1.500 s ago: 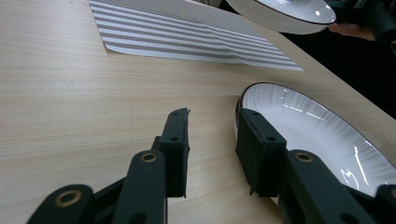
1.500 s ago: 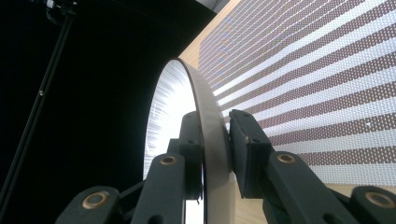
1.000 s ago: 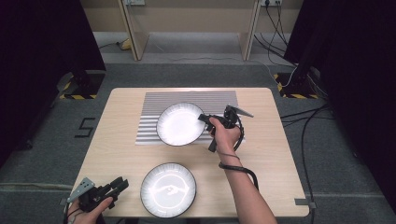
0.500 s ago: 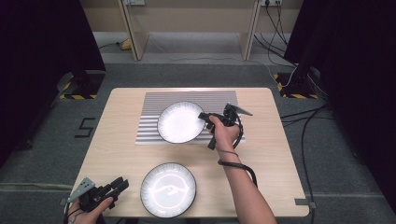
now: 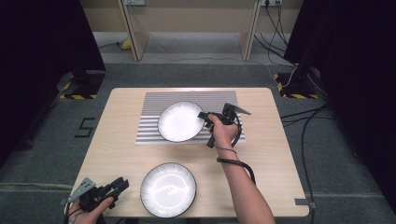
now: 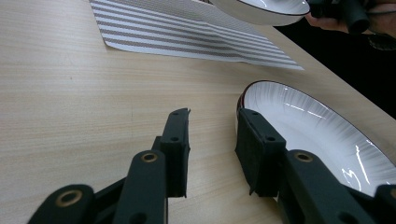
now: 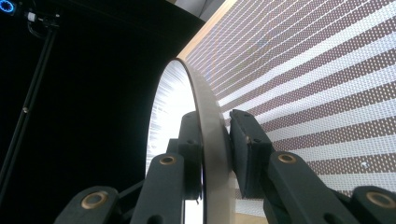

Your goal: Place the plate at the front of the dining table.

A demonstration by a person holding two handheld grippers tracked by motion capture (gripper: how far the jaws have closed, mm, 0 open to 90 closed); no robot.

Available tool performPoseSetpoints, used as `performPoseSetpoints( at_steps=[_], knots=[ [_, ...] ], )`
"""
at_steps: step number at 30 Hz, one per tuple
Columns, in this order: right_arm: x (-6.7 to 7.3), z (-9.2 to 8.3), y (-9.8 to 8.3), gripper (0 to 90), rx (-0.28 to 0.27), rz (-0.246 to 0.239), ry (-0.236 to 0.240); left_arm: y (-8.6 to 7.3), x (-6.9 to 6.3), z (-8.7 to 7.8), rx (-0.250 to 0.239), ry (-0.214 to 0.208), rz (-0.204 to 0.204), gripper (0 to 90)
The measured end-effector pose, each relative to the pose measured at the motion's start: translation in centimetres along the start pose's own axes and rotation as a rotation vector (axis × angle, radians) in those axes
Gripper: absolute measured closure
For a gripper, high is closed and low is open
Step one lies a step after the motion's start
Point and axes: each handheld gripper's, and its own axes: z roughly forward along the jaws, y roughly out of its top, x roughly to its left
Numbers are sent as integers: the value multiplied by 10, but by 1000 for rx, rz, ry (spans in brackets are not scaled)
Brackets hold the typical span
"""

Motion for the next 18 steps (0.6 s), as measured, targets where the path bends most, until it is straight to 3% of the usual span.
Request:
performPoseSetpoints(
  at_steps=[18],
  knots=[
    [1, 11, 5, 746, 3, 24, -9, 0, -2, 2, 2, -5, 14, 642]
  ],
)
